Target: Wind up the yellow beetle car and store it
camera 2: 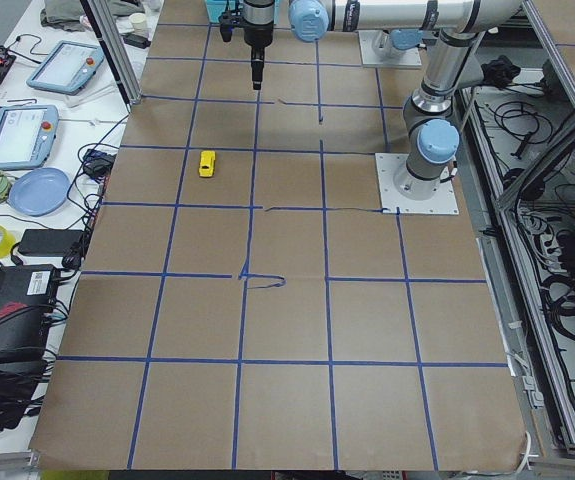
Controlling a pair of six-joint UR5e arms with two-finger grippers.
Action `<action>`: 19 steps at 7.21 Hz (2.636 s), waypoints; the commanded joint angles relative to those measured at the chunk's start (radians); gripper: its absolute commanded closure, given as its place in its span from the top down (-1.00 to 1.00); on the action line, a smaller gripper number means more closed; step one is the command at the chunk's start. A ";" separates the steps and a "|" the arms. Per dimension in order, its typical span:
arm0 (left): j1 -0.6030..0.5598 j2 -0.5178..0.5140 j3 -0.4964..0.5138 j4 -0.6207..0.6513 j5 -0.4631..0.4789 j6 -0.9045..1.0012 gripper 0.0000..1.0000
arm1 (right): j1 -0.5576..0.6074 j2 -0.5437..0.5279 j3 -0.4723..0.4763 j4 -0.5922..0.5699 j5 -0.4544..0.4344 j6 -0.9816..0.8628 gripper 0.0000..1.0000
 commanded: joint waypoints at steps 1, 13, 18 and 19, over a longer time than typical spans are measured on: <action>0.000 0.000 -0.001 -0.002 0.000 0.000 1.00 | 0.000 0.000 0.008 -0.019 0.001 0.000 1.00; 0.153 -0.216 -0.133 0.396 -0.020 -0.887 1.00 | 0.000 0.000 0.010 -0.019 0.001 0.000 1.00; 0.153 -0.437 -0.052 0.538 -0.082 -1.140 1.00 | 0.000 0.000 0.010 -0.019 0.001 0.000 1.00; 0.149 -0.474 -0.016 0.539 -0.089 -1.175 1.00 | 0.000 0.000 0.010 -0.019 0.001 0.000 1.00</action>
